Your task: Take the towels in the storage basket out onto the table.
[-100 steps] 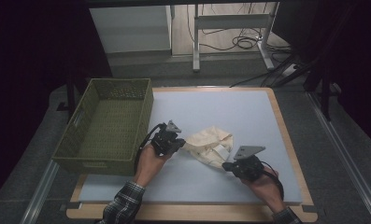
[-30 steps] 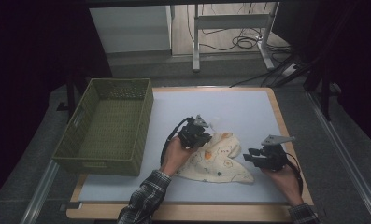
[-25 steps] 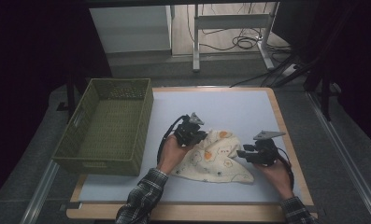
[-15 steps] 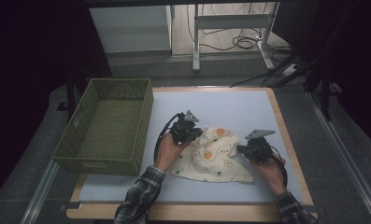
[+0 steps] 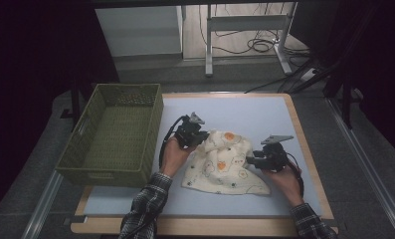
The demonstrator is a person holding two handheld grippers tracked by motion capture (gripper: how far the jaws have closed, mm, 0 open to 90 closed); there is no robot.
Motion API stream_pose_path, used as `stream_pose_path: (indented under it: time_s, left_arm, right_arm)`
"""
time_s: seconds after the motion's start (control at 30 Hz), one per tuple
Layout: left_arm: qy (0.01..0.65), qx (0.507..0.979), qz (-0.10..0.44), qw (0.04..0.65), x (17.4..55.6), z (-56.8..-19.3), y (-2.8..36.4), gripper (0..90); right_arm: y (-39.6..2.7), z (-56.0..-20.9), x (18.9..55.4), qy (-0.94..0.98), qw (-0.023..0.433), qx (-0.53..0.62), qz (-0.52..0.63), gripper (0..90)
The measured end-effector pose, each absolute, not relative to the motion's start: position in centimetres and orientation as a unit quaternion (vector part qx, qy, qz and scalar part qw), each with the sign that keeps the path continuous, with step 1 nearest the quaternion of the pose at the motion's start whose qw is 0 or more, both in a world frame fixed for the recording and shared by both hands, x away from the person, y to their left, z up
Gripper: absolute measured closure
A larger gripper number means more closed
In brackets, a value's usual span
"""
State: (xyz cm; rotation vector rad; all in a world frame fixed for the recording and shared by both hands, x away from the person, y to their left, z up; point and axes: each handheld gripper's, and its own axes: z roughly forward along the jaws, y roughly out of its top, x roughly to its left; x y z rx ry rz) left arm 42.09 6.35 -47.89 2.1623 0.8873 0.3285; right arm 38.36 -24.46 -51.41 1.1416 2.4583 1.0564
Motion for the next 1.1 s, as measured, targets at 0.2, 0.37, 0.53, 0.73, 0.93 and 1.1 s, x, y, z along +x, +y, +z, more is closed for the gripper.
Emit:
stream_pose_path:
  time_s: [0.2, 0.37, 0.53, 0.73, 0.93, 1.1]
  left_arm:
    - [0.356, 0.844, 0.131, 0.380, 42.3, -48.6, 6.9, 85.3]
    - [0.371, 0.833, 0.151, 0.382, 43.2, -47.7, 7.9, 85.4]
    - [0.396, 0.811, 0.191, 0.385, 44.7, -45.7, 8.4, 85.1]
    - [0.441, 0.790, 0.232, 0.357, 46.1, -45.4, 8.3, 57.5]
    - [0.428, 0.799, 0.202, 0.372, 44.2, -46.6, 8.0, 44.1]
    - [0.402, 0.814, 0.158, 0.389, 40.9, -48.2, 7.5, 37.5]
  right_arm:
    - [-23.4, -52.0, 38.5, 0.844, 0.132, 0.381, 0.354, 87.6]
    - [-24.1, -49.1, 39.2, 0.835, 0.170, 0.377, 0.362, 87.8]
    - [-24.4, -44.3, 41.8, 0.818, 0.211, 0.379, 0.379, 85.3]
    - [-24.1, -43.2, 44.5, 0.809, 0.220, 0.398, 0.372, 64.1]
    - [-25.1, -44.6, 43.5, 0.823, 0.199, 0.390, 0.362, 63.9]
    - [-27.2, -46.7, 41.8, 0.825, 0.168, 0.398, 0.364, 63.9]
